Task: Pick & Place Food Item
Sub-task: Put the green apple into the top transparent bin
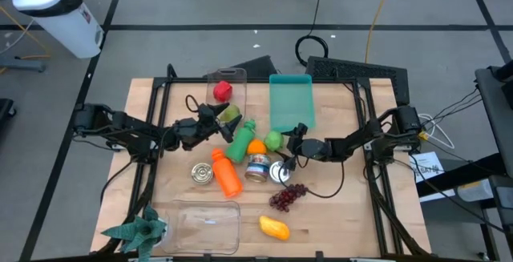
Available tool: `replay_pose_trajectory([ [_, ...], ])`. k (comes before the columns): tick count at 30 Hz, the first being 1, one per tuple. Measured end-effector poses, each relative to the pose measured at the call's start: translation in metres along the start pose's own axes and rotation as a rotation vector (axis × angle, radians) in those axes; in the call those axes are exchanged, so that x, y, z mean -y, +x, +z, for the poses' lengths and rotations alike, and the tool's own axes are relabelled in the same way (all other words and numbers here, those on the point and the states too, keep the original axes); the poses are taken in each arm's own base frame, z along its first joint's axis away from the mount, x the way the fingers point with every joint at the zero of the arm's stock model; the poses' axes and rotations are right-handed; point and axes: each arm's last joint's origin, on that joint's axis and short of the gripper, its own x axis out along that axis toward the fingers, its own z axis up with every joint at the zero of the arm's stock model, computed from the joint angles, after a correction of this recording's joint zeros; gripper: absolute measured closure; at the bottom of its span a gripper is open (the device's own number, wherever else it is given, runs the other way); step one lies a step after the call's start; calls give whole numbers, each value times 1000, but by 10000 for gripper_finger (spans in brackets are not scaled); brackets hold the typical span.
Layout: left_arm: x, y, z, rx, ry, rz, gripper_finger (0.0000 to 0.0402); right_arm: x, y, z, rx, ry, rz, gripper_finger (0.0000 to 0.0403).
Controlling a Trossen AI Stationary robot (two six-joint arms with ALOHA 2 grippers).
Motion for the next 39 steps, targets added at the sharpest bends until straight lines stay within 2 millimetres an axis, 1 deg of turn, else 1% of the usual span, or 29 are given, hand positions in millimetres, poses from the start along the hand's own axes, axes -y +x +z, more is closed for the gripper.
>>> replay_pose_trajectory([
  [4, 0, 0, 0, -1, 0, 0, 9, 0, 3, -3, 1, 23, -3, 54],
  [7, 0, 0, 0, -3, 2, 1, 9, 1, 4, -4, -3, 39, -7, 66],
  [19, -1, 0, -2, -19, 14, 4, 9, 2, 4, -5, -8, 31, -9, 169],
  [22, -1, 0, -2, -20, 14, 4, 9, 2, 4, -5, -8, 6, -8, 187],
  [25, -1, 0, -2, -22, 15, 4, 9, 2, 2, -1, 3, 0, -5, 194],
  [27, -1, 0, -3, -25, 18, 5, 9, 3, -1, 3, 8, 0, 16, 191],
  [30, -1, 0, -3, -26, 18, 5, 9, 5, -8, 13, 13, 8, 65, 168],
  [33, -1, 0, -3, -31, 22, 6, 9, 7, -13, 38, 14, 5, 74, 130],
  [35, -1, 0, -4, -36, 25, 8, 9, 8, -15, 58, -11, -30, 72, 103],
  [37, -1, 0, -5, -42, 29, 9, 9, 9, -15, 76, -32, -86, 69, 76],
  [39, -1, 0, -5, -43, 30, 10, 9, 10, -10, 89, -52, -136, 64, 54],
])
